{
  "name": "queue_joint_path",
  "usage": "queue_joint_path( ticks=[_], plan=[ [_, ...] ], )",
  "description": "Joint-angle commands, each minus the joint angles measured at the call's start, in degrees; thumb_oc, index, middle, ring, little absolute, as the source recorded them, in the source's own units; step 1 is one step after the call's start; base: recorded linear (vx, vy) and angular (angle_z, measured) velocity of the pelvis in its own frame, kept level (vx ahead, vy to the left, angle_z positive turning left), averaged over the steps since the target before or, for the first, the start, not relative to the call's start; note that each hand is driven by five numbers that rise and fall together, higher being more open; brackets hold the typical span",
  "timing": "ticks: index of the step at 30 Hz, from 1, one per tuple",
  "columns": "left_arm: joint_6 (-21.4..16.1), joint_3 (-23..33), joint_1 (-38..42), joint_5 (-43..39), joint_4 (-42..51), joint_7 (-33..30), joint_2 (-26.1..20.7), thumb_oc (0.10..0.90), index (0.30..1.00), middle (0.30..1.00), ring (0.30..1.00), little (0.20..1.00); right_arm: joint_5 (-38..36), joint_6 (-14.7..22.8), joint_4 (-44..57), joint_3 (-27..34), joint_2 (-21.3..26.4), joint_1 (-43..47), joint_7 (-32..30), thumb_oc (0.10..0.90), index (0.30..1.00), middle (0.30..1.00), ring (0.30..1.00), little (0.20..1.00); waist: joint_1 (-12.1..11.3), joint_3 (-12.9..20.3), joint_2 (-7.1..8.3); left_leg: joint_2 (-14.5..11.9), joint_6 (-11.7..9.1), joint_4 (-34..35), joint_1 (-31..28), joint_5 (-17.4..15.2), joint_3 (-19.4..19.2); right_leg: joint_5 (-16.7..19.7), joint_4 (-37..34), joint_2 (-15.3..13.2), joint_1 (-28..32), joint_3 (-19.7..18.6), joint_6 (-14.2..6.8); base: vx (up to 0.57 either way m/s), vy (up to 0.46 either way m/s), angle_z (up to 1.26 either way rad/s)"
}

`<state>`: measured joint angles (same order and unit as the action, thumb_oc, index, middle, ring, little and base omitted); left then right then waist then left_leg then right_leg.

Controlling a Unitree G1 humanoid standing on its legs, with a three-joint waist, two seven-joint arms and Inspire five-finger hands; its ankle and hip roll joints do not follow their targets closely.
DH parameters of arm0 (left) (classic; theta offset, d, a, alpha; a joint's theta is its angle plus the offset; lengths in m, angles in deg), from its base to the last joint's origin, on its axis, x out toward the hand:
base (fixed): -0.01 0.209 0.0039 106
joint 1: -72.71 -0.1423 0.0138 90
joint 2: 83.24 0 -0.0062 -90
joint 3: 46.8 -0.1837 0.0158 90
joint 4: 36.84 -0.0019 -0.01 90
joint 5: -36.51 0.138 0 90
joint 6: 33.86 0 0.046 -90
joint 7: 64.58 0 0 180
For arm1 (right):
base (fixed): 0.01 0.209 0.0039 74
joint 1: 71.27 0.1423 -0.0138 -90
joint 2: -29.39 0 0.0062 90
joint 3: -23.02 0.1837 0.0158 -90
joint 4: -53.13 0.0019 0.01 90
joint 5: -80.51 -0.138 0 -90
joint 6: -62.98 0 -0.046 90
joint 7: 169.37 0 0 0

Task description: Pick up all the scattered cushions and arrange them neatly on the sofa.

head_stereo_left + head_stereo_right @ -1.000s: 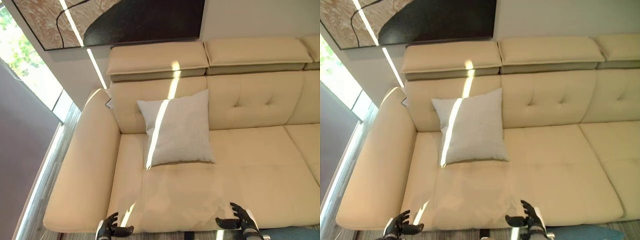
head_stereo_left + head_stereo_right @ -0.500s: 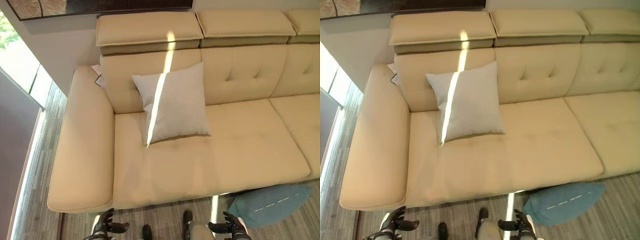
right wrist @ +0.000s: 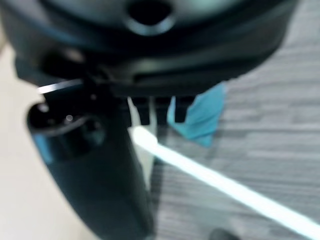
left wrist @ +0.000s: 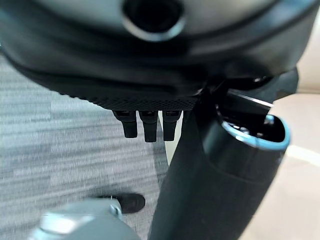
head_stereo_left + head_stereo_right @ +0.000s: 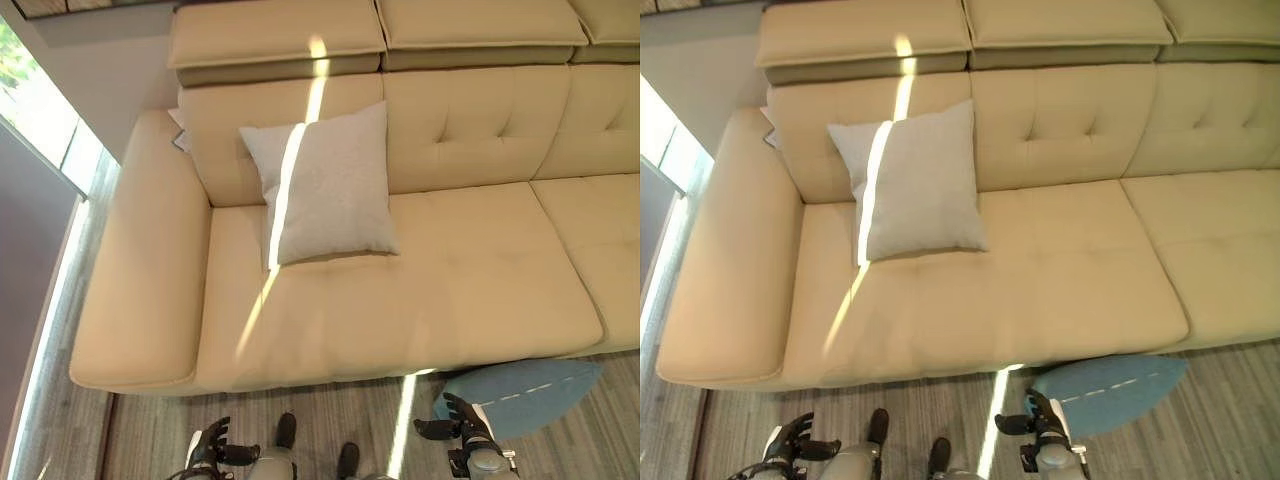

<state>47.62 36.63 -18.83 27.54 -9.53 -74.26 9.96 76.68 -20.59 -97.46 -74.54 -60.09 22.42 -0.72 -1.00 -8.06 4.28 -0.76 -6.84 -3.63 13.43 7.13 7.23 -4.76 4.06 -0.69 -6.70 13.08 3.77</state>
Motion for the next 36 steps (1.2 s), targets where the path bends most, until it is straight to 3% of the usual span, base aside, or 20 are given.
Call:
queue_joint_path(
  ticks=[1, 2, 5, 8, 10, 11, 13, 14, 16, 18, 21, 22, 24, 26, 29, 31, 33, 35, 36],
  plan=[
    [-1.63, -0.57, 1.21, 0.26, 0.17, -0.74, -0.50, 0.800, 0.900, 0.900, 0.900, 0.900, -1.40, 2.01, 0.92, 1.31, 2.27, -1.46, -1.57, 0.800, 0.900, 0.900, 0.900, 0.900, -0.44, -0.63, -0.29, 4.91, 4.69, -9.18, -4.13, -12.76, 0.66, 4.04, -6.48, -2.59, 1.59, -4.12, -8.80, -0.15, 0.149, -0.58],
    [-1.67, -1.06, 1.06, 0.21, -0.04, -0.50, -0.17, 0.800, 0.900, 0.900, 0.900, 0.900, -1.57, 2.05, 0.40, 1.61, 2.22, -1.94, -1.33, 0.800, 0.900, 0.900, 0.900, 0.900, 0.13, -0.36, -0.87, 4.66, 4.32, -9.30, -7.93, -13.38, 4.34, 4.14, -4.60, -2.34, 0.44, -5.31, -8.65, -0.07, 0.090, -0.53],
    [-1.84, -1.83, 0.97, 0.10, 1.05, -0.77, 0.00, 0.800, 0.900, 0.900, 0.900, 0.900, -1.44, 1.83, 0.35, 1.79, 2.30, -2.43, -1.05, 0.800, 0.900, 0.900, 0.900, 0.900, 1.07, -0.20, -1.71, 4.30, 4.69, -5.70, -11.58, -15.37, 6.54, 4.34, -1.81, -2.31, -1.09, -6.42, -8.67, -0.11, 0.136, -0.33],
    [-1.92, -3.19, 2.94, 0.70, 1.84, -0.97, -0.49, 0.800, 0.900, 0.900, 0.900, 0.900, -1.53, 1.39, -1.56, 1.96, 2.11, -0.91, -1.53, 0.800, 0.900, 0.900, 0.900, 0.900, 2.31, -0.62, -1.46, 6.35, 5.82, -3.62, -11.68, -16.79, 7.21, 7.96, -1.73, -3.87, -4.35, -7.41, -10.26, -0.22, 0.195, -0.37],
    [-1.92, -3.19, 2.96, 0.70, 1.84, -0.97, -0.49, 0.800, 0.900, 0.900, 0.900, 0.900, -1.53, 1.38, -1.56, 1.97, 2.11, -0.90, -1.53, 0.800, 0.900, 0.900, 0.900, 0.900, 2.23, -0.63, -1.45, 6.34, 5.83, -3.55, -11.72, -16.76, 7.14, 8.00, -1.77, -3.85, -4.36, -7.48, -10.27, -0.11, 0.100, -0.21],
    [-1.93, -3.12, 3.46, 1.04, 1.73, -1.12, -0.74, 0.800, 0.900, 0.900, 0.900, 0.900, -0.82, 1.12, -1.33, 1.53, 1.66, -0.49, -1.80, 0.800, 0.900, 0.900, 0.900, 0.900, 2.28, -0.34, -1.32, 6.99, 6.50, -1.23, -11.91, -16.38, 6.93, 10.36, -3.67, -4.48, -5.66, -7.77, -11.52, -0.29, 0.239, -0.22],
    [-1.80, -2.58, 4.33, 1.62, -0.01, -1.67, -1.38, 0.800, 0.900, 0.900, 0.900, 0.900, -0.57, 0.71, -1.21, 1.14, 0.71, 0.87, -1.85, 0.800, 0.900, 0.900, 0.900, 0.900, 1.82, -0.88, -0.99, 7.58, 7.17, -0.86, -10.61, -15.45, 4.91, 11.49, -4.62, -4.78, -8.00, -7.44, -13.02, -0.41, 0.247, -1.01],
    [-1.35, -2.19, 4.14, 2.43, -0.75, -1.52, -2.07, 0.800, 0.900, 0.900, 0.900, 0.900, 0.17, 0.65, -0.91, 0.40, 0.59, 1.14, -2.02, 0.800, 0.900, 0.900, 0.900, 0.900, 0.22, -1.79, -1.55, 6.48, 7.53, -1.28, -9.37, -14.71, 1.35, 9.29, -2.51, -6.01, -7.99, -1.71, -13.19, -0.32, 0.108, -1.49],
    [-1.10, -1.70, 3.65, 2.63, -0.98, -1.53, -2.20, 0.800, 0.900, 0.900, 0.900, 0.900, 0.45, 0.63, -0.98, 0.14, 0.54, 0.88, -1.76, 0.800, 0.900, 0.900, 0.900, 0.900, 0.05, -1.70, -1.65, 6.16, 7.77, -0.96, -8.65, -13.71, 0.18, 8.26, -1.10, -6.74, -7.50, 0.22, -12.59, -0.26, 0.085, -1.36],
    [-0.76, -0.68, 2.53, 2.20, -1.85, -1.13, -2.31, 0.800, 0.900, 0.900, 0.900, 0.900, 0.89, 0.37, -2.05, 0.54, 0.80, 0.34, -1.58, 0.800, 0.900, 0.900, 0.900, 0.900, -0.98, -1.08, -2.11, 5.22, 8.93, 0.36, -8.95, -12.33, -2.07, 4.48, 4.44, -6.14, -3.82, -0.11, -11.37, -0.24, 0.056, -1.41],
    [-0.63, -0.53, 2.10, 2.19, -2.12, -0.90, -2.28, 0.800, 0.900, 0.900, 0.900, 0.900, 0.94, 0.38, -2.26, 0.73, 0.89, -0.02, -1.48, 0.800, 0.900, 0.900, 0.900, 0.900, -1.46, -0.33, -2.27, 4.85, 9.10, 0.67, -8.53, -11.80, -2.79, 3.20, 5.65, -6.18, -2.51, 0.11, -11.09, -0.16, -0.030, -0.48],
    [-0.26, 0.11, 1.04, 2.20, -2.46, -0.55, -1.91, 0.800, 0.900, 0.900, 0.900, 0.900, 1.45, 0.34, -2.85, 0.85, 0.85, -0.87, -1.49, 0.800, 0.900, 0.900, 0.900, 0.900, -4.29, 1.32, -2.32, 3.36, 9.03, 1.13, -7.27, -10.87, -6.51, 0.27, 7.03, -7.70, 3.48, 3.40, -10.99, -0.27, -0.125, -0.66],
    [-0.19, 0.23, 0.95, 2.20, -2.59, -0.45, -1.81, 0.800, 0.900, 0.900, 0.900, 0.900, 1.54, 0.30, -2.84, 0.86, 0.83, -0.94, -1.42, 0.800, 0.900, 0.900, 0.900, 0.900, -5.38, 1.96, -2.02, 2.96, 8.86, 1.03, -6.51, -10.44, -7.87, 0.09, 6.00, -8.20, 5.61, 4.78, -11.30, -0.22, -0.113, -0.82],
    [-0.26, -0.04, 0.74, 1.99, -2.37, -0.72, -1.68, 0.800, 0.900, 0.900, 0.900, 0.900, 1.54, 0.16, -2.10, 0.42, 0.48, -0.59, -1.75, 0.800, 0.900, 0.900, 0.900, 0.900, -7.41, 2.60, -0.64, 2.29, 8.05, 0.82, -5.19, -9.79, -11.43, 0.75, 1.84, -8.46, 8.30, 7.34, -12.12, -0.16, -0.105, -1.37],
    [-0.42, -0.37, 1.16, 2.05, -2.13, -0.81, -1.30, 0.800, 0.900, 0.900, 0.900, 0.900, 1.33, 0.26, -1.43, -0.13, 0.45, -0.38, -2.09, 0.800, 0.900, 0.900, 0.900, 0.900, -7.21, 2.75, -0.27, 1.17, 7.23, 0.65, -4.53, -9.06, -13.30, 0.37, -1.56, -7.53, 8.37, 6.90, -12.34, -0.12, -0.203, -0.97],
    [-0.28, -1.71, 2.32, 2.23, -1.53, -0.96, -0.78, 0.800, 0.900, 0.900, 0.900, 0.900, 1.36, 0.19, -0.80, -0.24, 1.06, -1.08, -2.96, 0.800, 0.900, 0.900, 0.900, 0.900, -5.06, 1.58, -0.60, -1.09, 5.58, -2.18, -3.74, -8.35, -13.87, 0.17, -5.14, -4.87, 8.84, 4.57, -10.82, -0.10, -0.313, -0.37],
    [-0.28, -1.71, 2.33, 2.24, -1.53, -0.96, -0.76, 0.800, 0.900, 0.900, 0.900, 0.900, 1.37, 0.19, -0.78, -0.24, 1.07, -1.09, -2.96, 0.800, 0.900, 0.900, 0.900, 0.900, -5.04, 1.51, -0.62, -1.11, 5.56, -2.21, -3.79, -8.37, -13.84, 0.20, -5.21, -4.84, 8.95, 4.60, -10.81, -0.05, -0.079, -0.50],
    [-0.04, -2.93, 3.01, 2.74, -1.73, -0.88, -0.15, 0.800, 0.900, 0.900, 0.900, 0.900, 1.48, -0.08, -1.02, -0.34, 1.51, -1.12, -3.34, 0.800, 0.900, 0.900, 0.900, 0.900, -4.18, 0.68, -1.05, -1.49, 5.09, -2.62, -4.31, -8.21, -12.75, 0.46, -6.28, -3.90, 9.17, 3.15, -10.33, -0.09, -0.086, -0.19],
    [-0.21, -4.37, 3.81, 2.37, -1.46, -1.10, 0.54, 0.800, 0.900, 0.900, 0.900, 0.900, 1.50, -0.19, -1.82, -0.55, 1.67, -0.88, -4.03, 0.800, 0.900, 0.900, 0.900, 0.900, -4.63, -0.24, -1.09, 0.61, 4.41, -3.70, -3.77, -8.51, -7.51, 1.13, -6.84, -3.42, 8.88, 1.46, -9.95, -0.06, -0.056, -0.53]
  ],
)
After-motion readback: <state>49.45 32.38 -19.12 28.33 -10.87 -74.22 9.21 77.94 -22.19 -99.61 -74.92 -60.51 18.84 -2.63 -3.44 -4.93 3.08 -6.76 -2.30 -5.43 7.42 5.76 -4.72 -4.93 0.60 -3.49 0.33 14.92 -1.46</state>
